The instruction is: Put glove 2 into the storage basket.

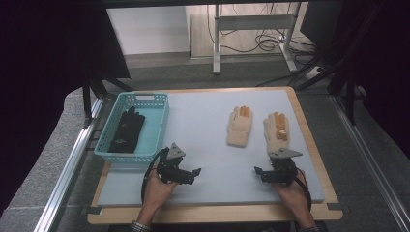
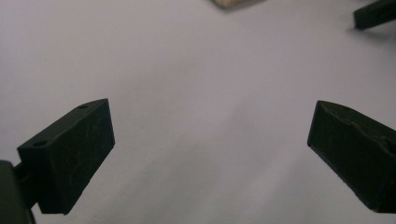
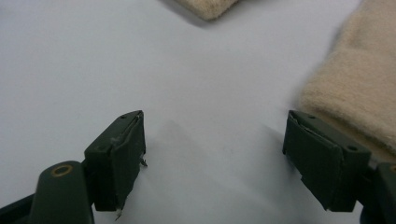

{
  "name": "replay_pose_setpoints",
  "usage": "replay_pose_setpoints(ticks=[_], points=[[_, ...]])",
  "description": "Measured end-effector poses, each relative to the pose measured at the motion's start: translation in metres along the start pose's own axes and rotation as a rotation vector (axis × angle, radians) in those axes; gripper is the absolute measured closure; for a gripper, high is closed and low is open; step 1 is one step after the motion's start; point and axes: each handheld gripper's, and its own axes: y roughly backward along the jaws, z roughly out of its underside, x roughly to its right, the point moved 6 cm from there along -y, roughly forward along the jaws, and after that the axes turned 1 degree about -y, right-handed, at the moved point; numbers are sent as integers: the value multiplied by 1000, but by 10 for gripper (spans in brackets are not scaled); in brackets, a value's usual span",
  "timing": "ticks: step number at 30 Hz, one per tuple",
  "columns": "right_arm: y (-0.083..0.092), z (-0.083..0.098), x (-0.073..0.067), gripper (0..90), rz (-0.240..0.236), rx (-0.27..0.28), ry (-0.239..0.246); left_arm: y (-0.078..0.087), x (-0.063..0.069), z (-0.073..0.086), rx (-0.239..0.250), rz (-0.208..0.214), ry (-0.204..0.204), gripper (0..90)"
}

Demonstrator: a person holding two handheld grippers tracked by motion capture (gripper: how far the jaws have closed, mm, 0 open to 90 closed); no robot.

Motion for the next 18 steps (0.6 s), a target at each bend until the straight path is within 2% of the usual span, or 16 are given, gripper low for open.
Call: replay_pose_setpoints(ticks=[6, 11, 13, 15, 18], points=[[0, 0, 0, 209, 1, 0, 0, -13, -3, 23, -48, -53, -17, 8], [0, 0, 0, 210, 2, 0, 1, -19, -5, 30, -82, -102, -12, 12], [0, 0, 0, 211, 1, 0, 1, -19, -6, 30, -87, -96, -2, 10], [0, 0, 0, 211, 2, 0, 1, -20, -8, 31, -98, -74, 31, 10], [0, 0, 0, 215, 5, -1, -5, -20, -8, 31, -93, -76, 36, 10]])
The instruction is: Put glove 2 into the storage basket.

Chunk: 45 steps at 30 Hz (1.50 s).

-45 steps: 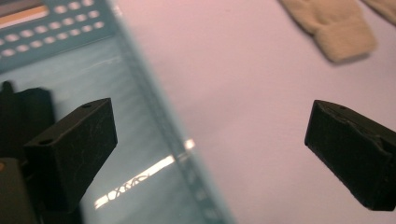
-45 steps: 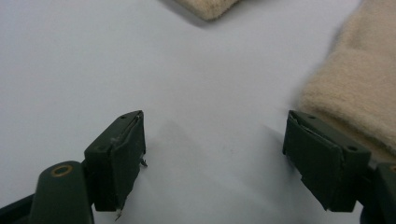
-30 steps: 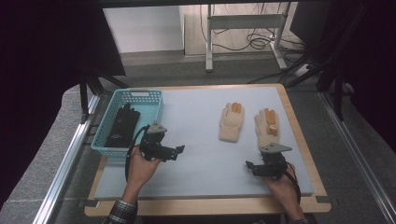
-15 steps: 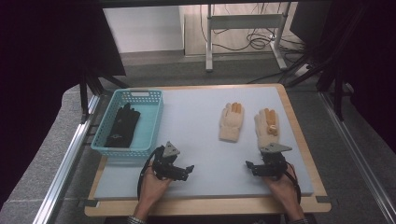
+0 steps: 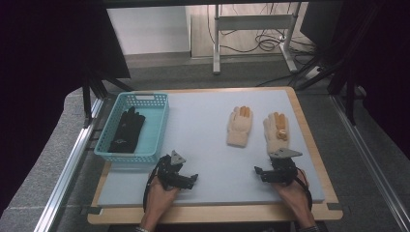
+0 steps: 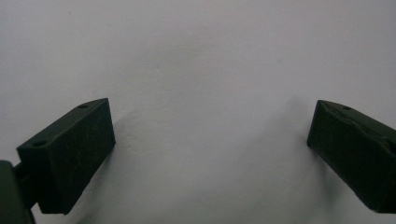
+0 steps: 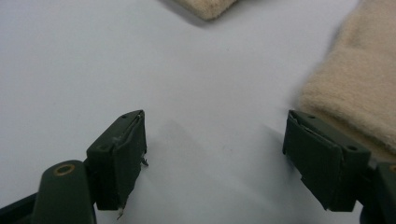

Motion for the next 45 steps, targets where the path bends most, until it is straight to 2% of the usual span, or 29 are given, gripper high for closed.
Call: replay_pose_setpoints(ticks=[4, 6, 9, 16, 19, 24, 31, 36, 42, 45], points=[[1, 0, 0, 225, 1, 1, -8, 0, 0, 0, 2, -1, -1, 10], [1, -2, 0, 253, -18, 6, -27, 0, 0, 0, 1, 0, -1, 10], [1, -7, -3, 276, -29, 3, -26, 0, 0, 0, 2, 0, 0, 10], [-3, -34, -6, 345, -73, 16, 3, 0, 0, 0, 2, 0, 0, 10], [-7, -50, 1, 384, -61, 20, 19, 0, 0, 0, 2, -1, 0, 10], [-19, -76, 11, 443, -74, 40, 13, 0, 0, 0, 3, -1, 0, 10], [-44, -98, 23, 504, -62, 27, 28, 0, 0, 0, 2, -1, -1, 10], [-58, -114, 30, 498, -56, 27, 38, 0, 0, 0, 1, -1, -4, 10], [-76, -132, 39, 388, -52, 36, 44, 0, 0, 0, -2, -1, -8, 10], [-87, -137, 39, 319, -61, 22, 53, 0, 0, 0, -1, -1, -7, 10]])
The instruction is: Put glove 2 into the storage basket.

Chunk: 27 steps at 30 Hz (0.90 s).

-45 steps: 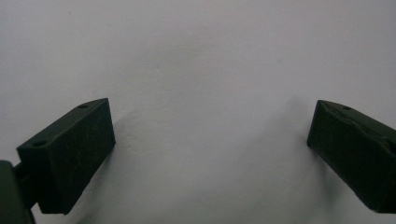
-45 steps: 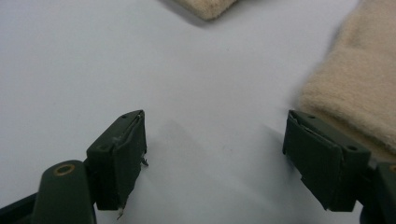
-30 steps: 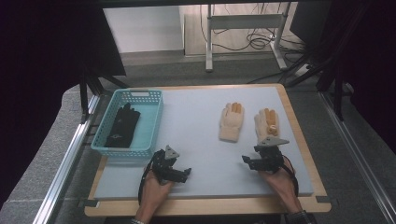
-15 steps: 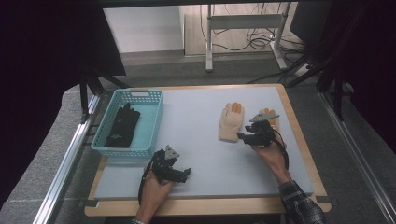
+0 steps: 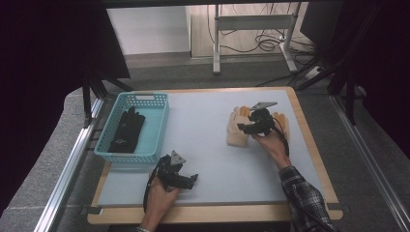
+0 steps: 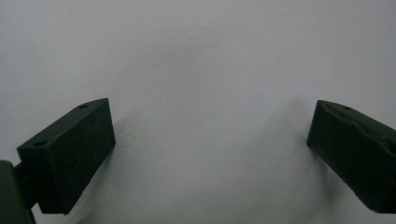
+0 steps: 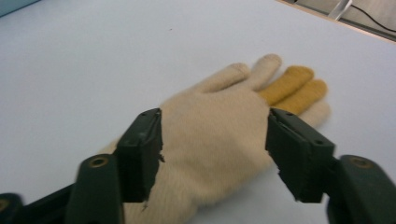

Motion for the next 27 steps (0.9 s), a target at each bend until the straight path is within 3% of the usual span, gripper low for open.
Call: replay_pose_setpoints(ticks=[5, 10, 13, 16, 20, 22, 27], points=[[-20, -3, -2, 249, -10, -30, 42, 0, 0, 0, 2, 0, 3, 10], [-40, 4, 2, 203, 26, -85, 59, 0, 0, 0, 2, -1, 2, 10], [-46, 9, 5, 201, 37, -89, 51, 0, 0, 0, 2, 0, 2, 10], [-46, 12, 6, 271, 32, -83, 19, 0, 0, 0, 2, -1, 2, 10], [-40, 13, 6, 465, 32, -97, 13, 0, 0, 0, 2, 0, 2, 10], [-38, 13, 4, 509, 37, -99, 23, 0, 0, 0, 2, 0, 2, 10], [-34, 13, 4, 568, 32, -81, -14, 0, 0, 0, 2, 0, 2, 10]])
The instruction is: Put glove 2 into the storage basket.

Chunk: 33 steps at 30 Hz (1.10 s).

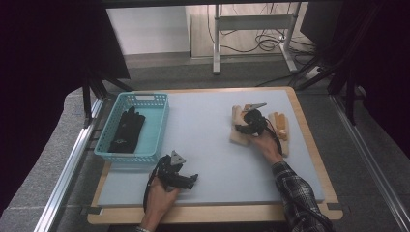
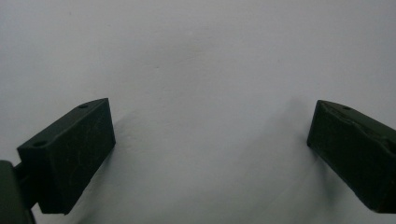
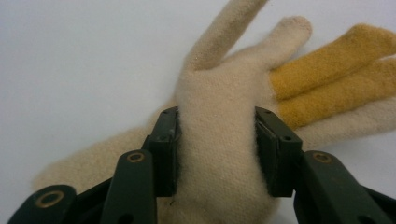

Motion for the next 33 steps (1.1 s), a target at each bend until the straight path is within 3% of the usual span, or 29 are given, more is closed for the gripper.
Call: replay_pose_setpoints(ticks=[7, 11, 16, 23, 30, 33], points=[[28, -8, -9, 578, -38, 61, -14, 0, 0, 0, 0, 0, 0, 10], [55, -11, -26, 576, -81, 112, -4, 0, 0, 0, -5, 1, -2, 10], [76, -4, -54, 571, -120, 116, 33, 0, 0, 0, -2, 0, -2, 10], [83, 21, -91, 570, -158, 89, 63, 0, 0, 0, -4, 0, -3, 10], [78, 43, -113, 558, -177, 76, 62, 0, 0, 0, -1, -1, -3, 10], [72, 52, -121, 512, -172, 60, 80, 0, 0, 0, -1, 0, 1, 10]])
